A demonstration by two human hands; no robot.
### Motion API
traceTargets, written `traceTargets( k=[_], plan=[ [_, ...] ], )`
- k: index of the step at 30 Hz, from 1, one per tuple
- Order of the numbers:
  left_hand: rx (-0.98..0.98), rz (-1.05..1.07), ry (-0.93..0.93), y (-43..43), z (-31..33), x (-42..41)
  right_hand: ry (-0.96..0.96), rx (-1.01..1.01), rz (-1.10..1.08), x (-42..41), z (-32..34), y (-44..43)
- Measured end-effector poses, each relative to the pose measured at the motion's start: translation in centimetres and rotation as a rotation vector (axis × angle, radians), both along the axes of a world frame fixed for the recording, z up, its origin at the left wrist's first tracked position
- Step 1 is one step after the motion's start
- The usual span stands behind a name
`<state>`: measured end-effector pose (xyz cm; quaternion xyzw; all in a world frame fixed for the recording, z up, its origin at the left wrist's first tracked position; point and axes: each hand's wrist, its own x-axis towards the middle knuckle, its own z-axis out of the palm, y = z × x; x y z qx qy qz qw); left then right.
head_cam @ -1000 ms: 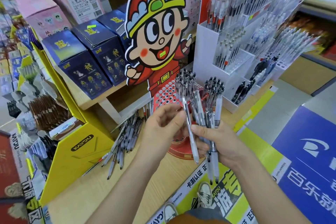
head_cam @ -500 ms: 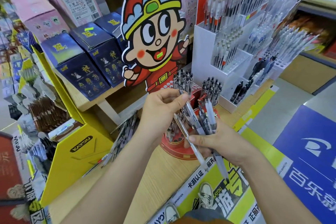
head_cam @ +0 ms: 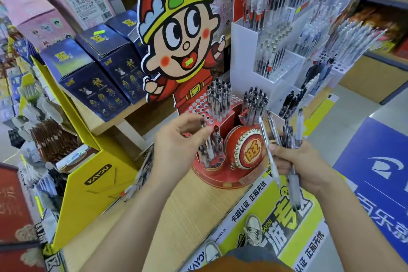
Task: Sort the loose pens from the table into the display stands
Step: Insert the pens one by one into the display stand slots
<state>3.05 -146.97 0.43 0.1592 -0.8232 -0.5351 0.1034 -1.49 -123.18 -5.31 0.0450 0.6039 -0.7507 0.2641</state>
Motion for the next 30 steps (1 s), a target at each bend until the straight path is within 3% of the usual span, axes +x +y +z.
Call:
traceTargets(
  k=[7,17,23,30],
  plan=[
    [-0.128,-0.073,-0.094,0.3,-3.6,0.2,-0.008,-0.034,-0.034,0.5,-0.6,-1.0],
    [-0.156,-0.108,-0.061,0.0,-4.9,0.2,0.026,-0.105,-0.070,0.4,-0.4,-0.9],
    [-0.612,-0.258,0.062,-0.3,-5.3,-0.2,0.012,-0.097,-0.065,0.8,-0.3,-1.6],
    [-0.866,-0.542,0.120,-1.3,-4.9,-0.9,-0.045,-0.142,-0.113,1.1,-0.1,-2.3]
  ],
)
